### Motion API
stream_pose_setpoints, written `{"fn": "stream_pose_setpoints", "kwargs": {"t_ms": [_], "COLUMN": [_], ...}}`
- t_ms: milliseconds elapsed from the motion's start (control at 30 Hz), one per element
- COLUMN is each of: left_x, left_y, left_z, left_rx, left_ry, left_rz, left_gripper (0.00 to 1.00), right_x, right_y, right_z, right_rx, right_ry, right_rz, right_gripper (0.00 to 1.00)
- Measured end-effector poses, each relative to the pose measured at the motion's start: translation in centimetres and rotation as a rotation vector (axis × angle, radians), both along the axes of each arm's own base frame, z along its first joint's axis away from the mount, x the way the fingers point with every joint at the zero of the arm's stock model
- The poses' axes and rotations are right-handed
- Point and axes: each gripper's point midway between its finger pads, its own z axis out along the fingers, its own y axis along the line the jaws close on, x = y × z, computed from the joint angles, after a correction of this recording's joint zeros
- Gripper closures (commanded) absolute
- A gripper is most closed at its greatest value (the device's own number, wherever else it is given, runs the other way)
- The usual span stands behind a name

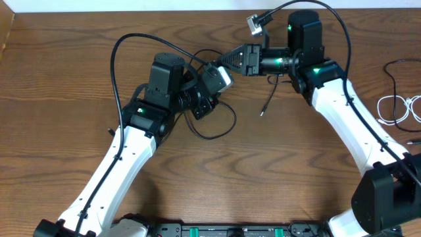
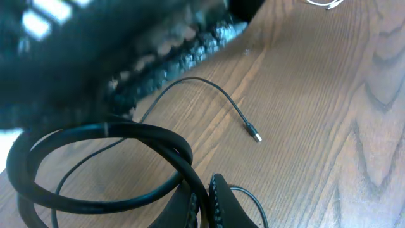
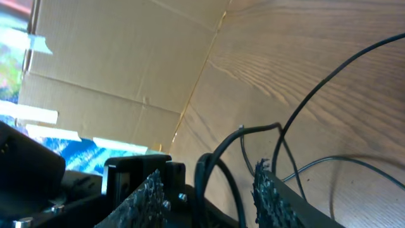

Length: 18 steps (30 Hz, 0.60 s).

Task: Untangle cables

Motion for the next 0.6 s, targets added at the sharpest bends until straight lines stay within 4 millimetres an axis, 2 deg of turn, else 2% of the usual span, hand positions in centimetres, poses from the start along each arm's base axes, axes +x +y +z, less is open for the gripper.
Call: {"fn": "stream_pose_setpoints", "kwargs": {"t_ms": [100, 200, 367, 533, 600], "left_x": [0.0, 0.0, 0.0, 0.0, 0.0], "left_y": [0.0, 0.0, 0.0, 0.0, 0.0], "left_z": [0.0, 0.0, 0.0, 0.0, 0.0], "left_rx": [0.000, -0.001, -0.002, -0.002, -0.002], "left_ry": [-0.002, -0.001, -0.001, -0.001, 0.000], "left_rz": [0.000, -0.002, -0.002, -0.002, -0.002], "left_gripper": [0.93, 0.93, 0.92, 0.92, 0.75], "right_x": [-0.6, -1.4, -1.1, -0.6, -0.4], "right_y": [0.8, 1.5, 1.2, 0.9, 0.6], "right_z": [-0.1, -0.5, -1.5, -1.6, -1.6], "right_rx": [-0.005, -0.021, -0.059, -0.071, -0.071], "right_ry": [-0.015, -0.011, 0.008, -0.007, -0.007], "right_rz": [0.025, 0.044, 0.015, -0.007, -0.014], "right_gripper": [0.58, 0.69, 0.99, 0.99, 0.99]}}
